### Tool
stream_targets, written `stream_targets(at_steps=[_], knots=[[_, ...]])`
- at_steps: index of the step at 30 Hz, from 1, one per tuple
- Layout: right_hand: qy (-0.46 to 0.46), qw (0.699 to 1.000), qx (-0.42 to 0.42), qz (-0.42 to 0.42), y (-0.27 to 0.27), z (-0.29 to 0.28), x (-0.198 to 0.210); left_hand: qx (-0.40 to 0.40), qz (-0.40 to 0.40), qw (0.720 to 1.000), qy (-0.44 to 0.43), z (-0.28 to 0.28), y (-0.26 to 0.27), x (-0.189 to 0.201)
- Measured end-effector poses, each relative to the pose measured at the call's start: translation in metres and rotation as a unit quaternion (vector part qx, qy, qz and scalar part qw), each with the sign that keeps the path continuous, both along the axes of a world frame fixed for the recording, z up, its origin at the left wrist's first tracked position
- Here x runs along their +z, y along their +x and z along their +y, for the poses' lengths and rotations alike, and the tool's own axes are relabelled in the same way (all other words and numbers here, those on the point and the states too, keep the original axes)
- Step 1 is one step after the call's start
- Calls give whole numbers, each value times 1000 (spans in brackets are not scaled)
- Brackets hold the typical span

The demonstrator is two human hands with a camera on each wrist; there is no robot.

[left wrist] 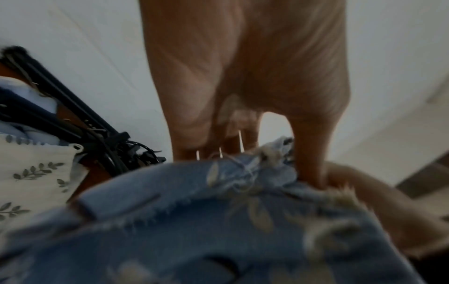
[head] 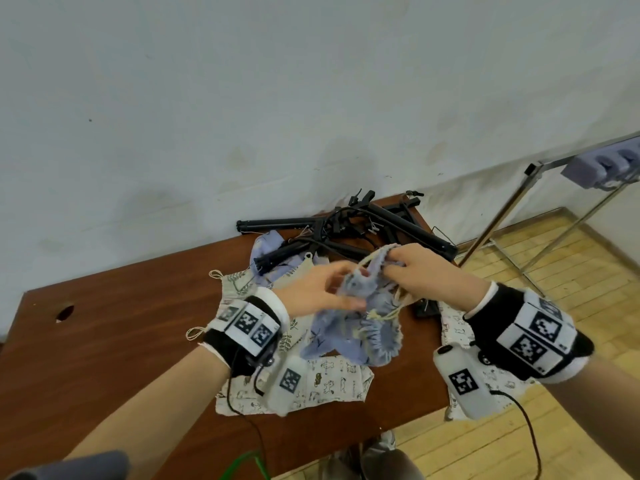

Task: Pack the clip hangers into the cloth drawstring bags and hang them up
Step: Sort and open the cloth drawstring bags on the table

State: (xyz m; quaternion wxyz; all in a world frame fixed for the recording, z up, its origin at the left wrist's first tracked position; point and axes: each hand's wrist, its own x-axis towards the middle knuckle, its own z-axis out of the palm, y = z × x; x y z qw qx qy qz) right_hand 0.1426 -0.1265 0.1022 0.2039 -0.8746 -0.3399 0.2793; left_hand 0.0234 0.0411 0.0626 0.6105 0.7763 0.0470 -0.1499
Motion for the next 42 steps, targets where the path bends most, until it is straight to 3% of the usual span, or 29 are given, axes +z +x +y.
stream_targets(at_steps=[4,8,10,12,15,19,22,24,27,30,33,34,36,39,42], knots=[[-32,998,-40,-23,0,-10,2,-28,-25,999,0,-37,13,-16],[-58,994,-30,-85,8,-41,17,-51,-77,976,198,-44,24,-41],[-123,987,-41,-95,18,-66,19,-58,-89,979,173,-38,26,-45],[-222,971,-37,-75,20,-90,16,-65,-71,992,81,-33,25,-42],[-287,958,9,0,11,-115,11,-90,-49,994,-39,-42,23,-37],[-166,965,35,200,10,-138,9,-168,-32,982,-82,-67,21,-55],[-121,932,14,342,16,-153,-3,-216,88,969,-86,-77,19,-95],[-112,902,-48,414,20,-159,-19,-230,136,959,-97,-84,18,-123],[-76,872,-92,476,31,-167,-51,-148,181,966,-111,-90,27,-156],[-38,899,-142,412,47,-166,-97,38,193,974,-111,-90,45,-175],[-39,947,-231,222,65,-151,-151,193,197,950,-145,-78,66,-188],[-40,952,-244,180,71,-143,-163,203,202,951,-114,-72,72,-193],[-37,958,-254,126,80,-133,-187,148,202,968,-2,-56,80,-200],[-47,958,-279,-45,80,-119,-207,75,192,971,118,-35,75,-211],[-64,974,-156,-150,47,-105,-223,34,182,961,208,-20,56,-224]])
